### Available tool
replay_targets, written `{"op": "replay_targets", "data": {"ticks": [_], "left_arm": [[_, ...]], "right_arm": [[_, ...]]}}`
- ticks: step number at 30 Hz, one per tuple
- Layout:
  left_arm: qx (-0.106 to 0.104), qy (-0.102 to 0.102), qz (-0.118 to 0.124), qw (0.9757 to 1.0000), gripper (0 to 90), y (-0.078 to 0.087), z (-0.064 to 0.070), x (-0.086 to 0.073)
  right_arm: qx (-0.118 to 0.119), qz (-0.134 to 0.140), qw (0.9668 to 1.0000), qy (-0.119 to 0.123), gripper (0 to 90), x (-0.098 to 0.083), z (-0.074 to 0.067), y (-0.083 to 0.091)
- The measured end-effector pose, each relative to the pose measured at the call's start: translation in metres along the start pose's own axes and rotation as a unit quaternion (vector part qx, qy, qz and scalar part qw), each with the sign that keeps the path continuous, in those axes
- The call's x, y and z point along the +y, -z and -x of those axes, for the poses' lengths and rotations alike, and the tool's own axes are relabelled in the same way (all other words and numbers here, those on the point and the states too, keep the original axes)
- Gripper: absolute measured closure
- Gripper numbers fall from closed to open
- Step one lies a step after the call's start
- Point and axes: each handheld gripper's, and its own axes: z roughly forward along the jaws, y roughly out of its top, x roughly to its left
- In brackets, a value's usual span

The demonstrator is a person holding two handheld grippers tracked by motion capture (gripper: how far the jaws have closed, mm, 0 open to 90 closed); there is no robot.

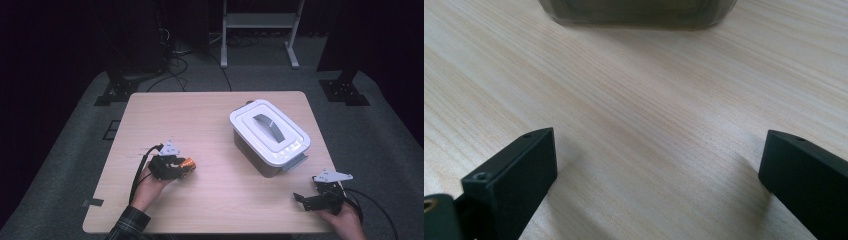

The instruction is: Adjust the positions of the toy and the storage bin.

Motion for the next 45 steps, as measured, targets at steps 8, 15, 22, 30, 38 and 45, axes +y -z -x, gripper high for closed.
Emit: {"op": "replay_targets", "data": {"ticks": [8,15,22,30,38,45], "left_arm": [[0.007,0.007,0.004,0.9999,58.5,0.016,-0.003,-0.012],[0.015,0.019,0.007,0.9997,58.5,0.030,-0.007,-0.024],[0.025,0.028,0.003,0.9993,58.5,0.042,-0.010,-0.039],[0.029,0.038,-0.004,0.9988,58.5,0.049,-0.014,-0.054],[0.036,0.043,-0.014,0.9983,58.5,0.053,-0.017,-0.065],[0.039,0.044,-0.025,0.9979,58.5,0.051,-0.019,-0.070]], "right_arm": [[0.000,0.000,1.0000,0.000,1.1,0.000,0.000,0.000],[0.000,0.000,1.0000,0.000,1.1,0.000,0.000,0.000],[0.000,0.000,1.0000,0.000,1.1,0.000,0.000,0.000],[0.000,0.000,1.0000,0.000,1.1,0.000,0.000,0.000],[0.000,0.000,1.0000,0.000,1.1,0.000,0.000,0.000],[0.000,0.000,1.0000,0.000,1.1,0.000,0.000,0.000]]}}
